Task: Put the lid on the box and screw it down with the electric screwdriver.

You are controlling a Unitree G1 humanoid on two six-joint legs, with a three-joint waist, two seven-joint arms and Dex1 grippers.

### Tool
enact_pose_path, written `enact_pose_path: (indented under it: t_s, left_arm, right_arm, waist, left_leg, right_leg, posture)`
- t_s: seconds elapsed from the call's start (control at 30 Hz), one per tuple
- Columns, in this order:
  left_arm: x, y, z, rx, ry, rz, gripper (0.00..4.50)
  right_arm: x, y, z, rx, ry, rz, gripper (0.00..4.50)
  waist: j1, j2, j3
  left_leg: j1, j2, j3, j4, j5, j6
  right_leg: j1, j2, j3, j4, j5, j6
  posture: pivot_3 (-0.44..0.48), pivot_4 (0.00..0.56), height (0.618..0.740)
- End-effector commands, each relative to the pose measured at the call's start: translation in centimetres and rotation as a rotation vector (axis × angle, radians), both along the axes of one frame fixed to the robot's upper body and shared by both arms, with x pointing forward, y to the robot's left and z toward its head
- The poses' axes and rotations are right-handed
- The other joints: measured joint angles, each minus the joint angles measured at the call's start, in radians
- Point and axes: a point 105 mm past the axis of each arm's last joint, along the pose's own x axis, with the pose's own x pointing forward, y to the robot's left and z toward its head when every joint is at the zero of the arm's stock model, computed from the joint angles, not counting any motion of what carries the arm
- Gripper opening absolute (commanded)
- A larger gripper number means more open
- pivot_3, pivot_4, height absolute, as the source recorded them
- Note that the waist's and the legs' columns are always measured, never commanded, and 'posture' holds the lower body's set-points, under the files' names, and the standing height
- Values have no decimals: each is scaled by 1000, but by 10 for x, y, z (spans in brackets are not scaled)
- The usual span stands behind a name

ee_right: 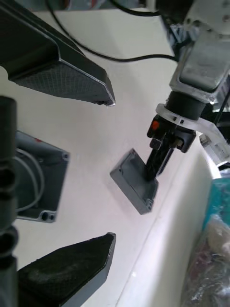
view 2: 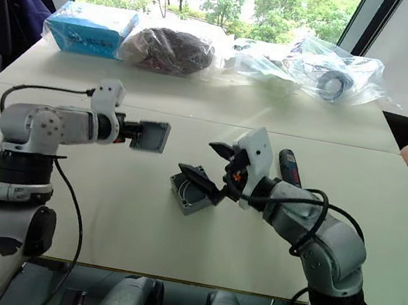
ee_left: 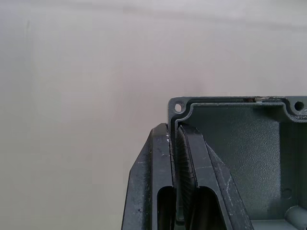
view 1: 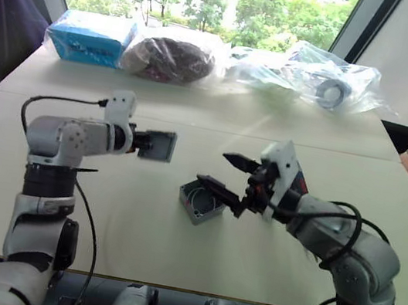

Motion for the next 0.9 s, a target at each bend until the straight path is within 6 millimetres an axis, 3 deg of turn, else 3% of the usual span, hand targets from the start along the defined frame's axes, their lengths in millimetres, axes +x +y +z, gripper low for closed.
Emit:
enact_pose_path:
  t_s: [0.03, 0.1, 0.3, 0.5, 0.8, 0.83, 0.9]
  left_arm:
    - [-2, -14, 53, -65, -256, -124, 19]
    - [-3, -24, 64, -81, -322, -172, 19]
    - [-8, -43, 83, -84, -434, -246, 19]
    - [-13, -56, 88, -67, -469, -292, 19]
    - [-16, -59, 86, -62, -473, -308, 19]
    - [-16, -59, 86, -58, -473, -308, 0]
    - [-17, -59, 84, -45, -474, -315, 0]
  right_arm:
    - [27, -3, 15, 87, 35, -99, 4500]
    - [44, 0, 19, 144, 93, -130, 4500]
    - [66, 7, 29, 244, 193, -153, 4500]
    - [68, 12, 37, 313, 230, -121, 4500]
    - [65, 16, 37, 332, 253, -116, 4500]
    - [65, 15, 36, 327, 252, -119, 3982]
    - [66, 15, 36, 328, 253, -128, 3544]
  waist:
    - [-4, 0, 0]
    - [-4, 0, 0]
    - [-4, 0, 0]
    - [-7, 0, 0]
    - [-23, 0, 0]
    - [-23, 0, 0]
    - [-23, 1, 0]
  left_leg:
    - [0, 0, 0, 0, 0, 0]
    - [0, 0, 1, -1, 0, 0]
    - [-1, 0, 2, -2, -1, 2]
    - [-1, 0, 3, -2, -3, 5]
    - [-1, 1, 2, -2, -3, 6]
    - [-1, 1, 2, -2, -3, 6]
    - [-1, 1, 2, -2, -3, 6]
  right_leg:
    - [0, 0, 0, 0, 0, 0]
    - [0, 0, 0, -2, 0, 0]
    - [0, 2, -1, -4, 0, 0]
    - [0, 3, -1, -4, 0, 1]
    - [0, 5, -1, -4, 0, 1]
    - [0, 5, -1, -4, 0, 1]
    - [0, 5, -1, -4, 0, 1]
  posture:
    - [0, 150, 740]
    - [0, 150, 740]
    - [0, 150, 740]
    - [0, 150, 740]
    - [0, 150, 740]
    - [0, 150, 740]
    - [0, 150, 740]
